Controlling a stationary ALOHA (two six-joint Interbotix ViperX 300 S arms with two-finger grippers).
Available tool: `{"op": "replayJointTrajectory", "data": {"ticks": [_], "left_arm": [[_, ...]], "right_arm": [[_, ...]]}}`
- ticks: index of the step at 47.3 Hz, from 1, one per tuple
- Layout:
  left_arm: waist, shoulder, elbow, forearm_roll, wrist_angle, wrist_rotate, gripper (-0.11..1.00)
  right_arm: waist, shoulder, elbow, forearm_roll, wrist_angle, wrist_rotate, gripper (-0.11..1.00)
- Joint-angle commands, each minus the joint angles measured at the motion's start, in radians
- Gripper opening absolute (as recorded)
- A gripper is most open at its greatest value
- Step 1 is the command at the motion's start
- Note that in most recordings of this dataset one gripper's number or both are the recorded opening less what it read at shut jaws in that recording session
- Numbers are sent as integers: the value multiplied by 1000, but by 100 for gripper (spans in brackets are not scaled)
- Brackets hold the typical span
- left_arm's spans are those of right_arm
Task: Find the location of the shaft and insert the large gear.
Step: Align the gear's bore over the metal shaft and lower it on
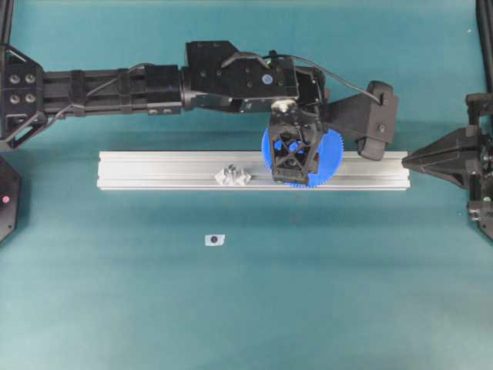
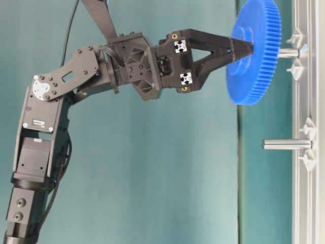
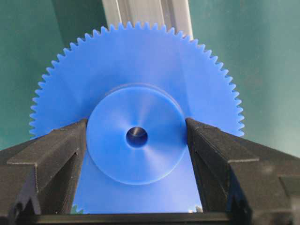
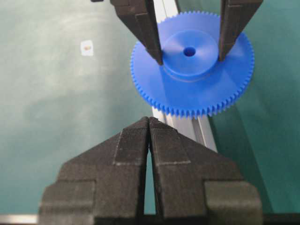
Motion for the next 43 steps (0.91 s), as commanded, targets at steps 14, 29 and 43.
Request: {"op": "replayJointTrajectory", "data": {"ticks": [14,29,43], "left_arm": [[32,-32,9,5,-3,2,72],[31,-57,55,5,-3,-2,72],[29,-49,43,5,-11,5,72]], "right_arm": [[-2,6,-9,0,-3,25,3],[-3,5,-9,0,-5,25,3],[-2,5,-9,0,-5,25,3]]}}
